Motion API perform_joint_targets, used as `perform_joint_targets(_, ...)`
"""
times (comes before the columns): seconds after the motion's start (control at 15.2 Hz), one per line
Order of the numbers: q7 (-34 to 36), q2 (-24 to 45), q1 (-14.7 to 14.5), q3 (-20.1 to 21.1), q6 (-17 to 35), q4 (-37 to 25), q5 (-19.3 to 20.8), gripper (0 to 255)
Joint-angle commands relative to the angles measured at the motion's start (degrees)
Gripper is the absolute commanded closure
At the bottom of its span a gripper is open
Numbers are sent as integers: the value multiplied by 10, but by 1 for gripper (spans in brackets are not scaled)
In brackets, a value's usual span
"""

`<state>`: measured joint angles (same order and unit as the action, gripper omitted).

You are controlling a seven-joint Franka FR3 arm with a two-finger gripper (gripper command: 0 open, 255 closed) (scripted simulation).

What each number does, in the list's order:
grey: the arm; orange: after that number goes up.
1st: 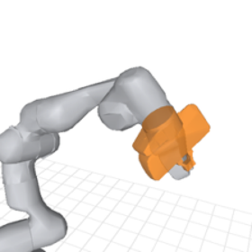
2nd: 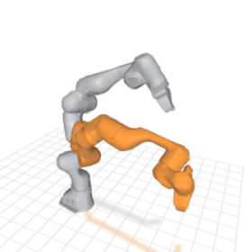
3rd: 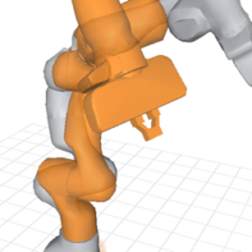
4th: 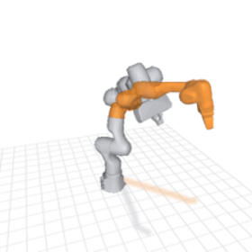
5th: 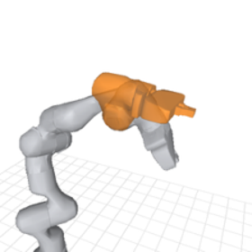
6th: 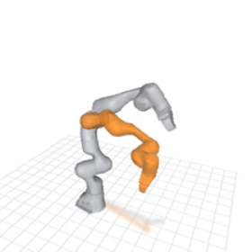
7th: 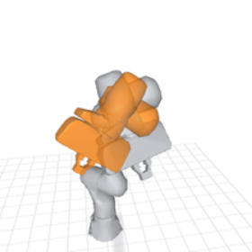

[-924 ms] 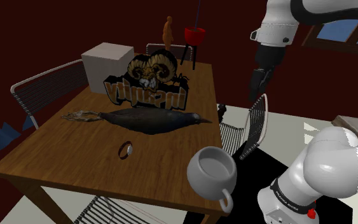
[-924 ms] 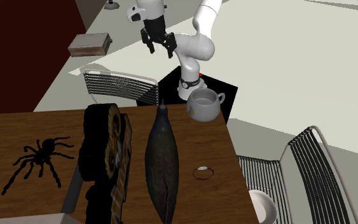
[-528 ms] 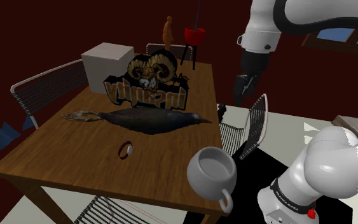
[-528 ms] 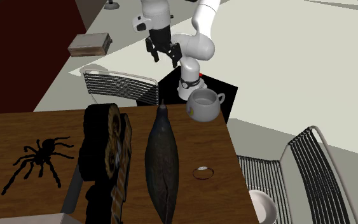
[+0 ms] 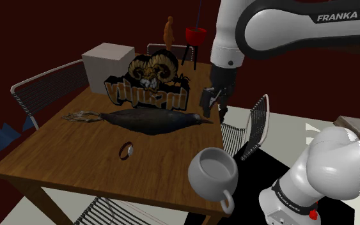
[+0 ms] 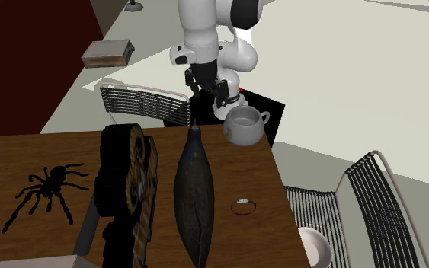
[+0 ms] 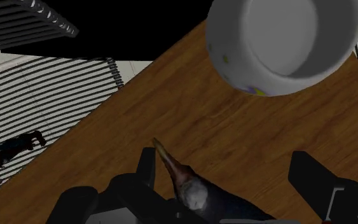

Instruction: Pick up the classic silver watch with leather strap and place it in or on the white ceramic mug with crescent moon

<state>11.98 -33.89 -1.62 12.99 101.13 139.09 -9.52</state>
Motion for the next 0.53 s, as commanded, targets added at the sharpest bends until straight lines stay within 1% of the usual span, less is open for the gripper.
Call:
perform_joint_targets(0.0, 34, 36, -4, 28, 34, -10, -8, 0)
perform_joint_targets(0.26, 94, 111, -2, 72, 89, -44, -3, 0)
perform_joint_targets(0.46, 143, 172, 1, 104, 125, -78, 13, 0)
